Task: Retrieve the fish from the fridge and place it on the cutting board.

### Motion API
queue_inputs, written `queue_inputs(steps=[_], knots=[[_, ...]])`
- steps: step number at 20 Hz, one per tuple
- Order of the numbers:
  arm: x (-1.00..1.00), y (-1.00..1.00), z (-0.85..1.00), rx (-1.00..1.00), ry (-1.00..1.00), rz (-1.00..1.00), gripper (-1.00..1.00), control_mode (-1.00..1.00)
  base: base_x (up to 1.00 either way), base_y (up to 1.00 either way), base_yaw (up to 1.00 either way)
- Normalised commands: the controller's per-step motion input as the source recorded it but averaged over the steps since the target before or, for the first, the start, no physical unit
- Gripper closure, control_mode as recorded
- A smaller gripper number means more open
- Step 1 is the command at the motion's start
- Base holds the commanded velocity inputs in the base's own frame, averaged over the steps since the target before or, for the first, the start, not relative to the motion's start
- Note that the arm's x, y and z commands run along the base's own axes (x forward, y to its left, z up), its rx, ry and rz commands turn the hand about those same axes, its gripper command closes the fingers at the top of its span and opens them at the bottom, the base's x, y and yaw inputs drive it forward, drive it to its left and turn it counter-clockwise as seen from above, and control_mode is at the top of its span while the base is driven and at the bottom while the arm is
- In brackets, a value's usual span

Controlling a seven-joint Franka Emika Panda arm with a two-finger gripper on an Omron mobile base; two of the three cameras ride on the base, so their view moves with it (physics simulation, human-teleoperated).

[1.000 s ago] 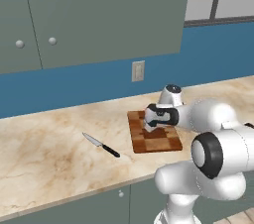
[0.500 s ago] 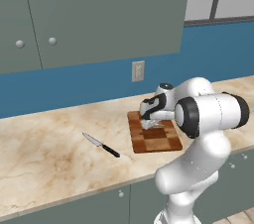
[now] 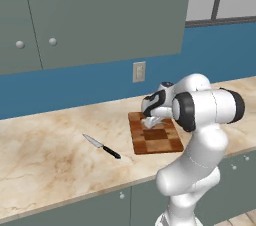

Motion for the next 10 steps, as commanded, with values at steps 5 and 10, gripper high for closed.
queue_inputs(steps=[5,10], knots=[[-0.28,0.10,0.03,0.00,-0.03,0.00,-1.00,-1.00,0.00,0.00,0.00],[-0.37,0.00,0.24,0.00,-0.07,-0.02,-1.00,-1.00,0.00,0.00,0.00]])
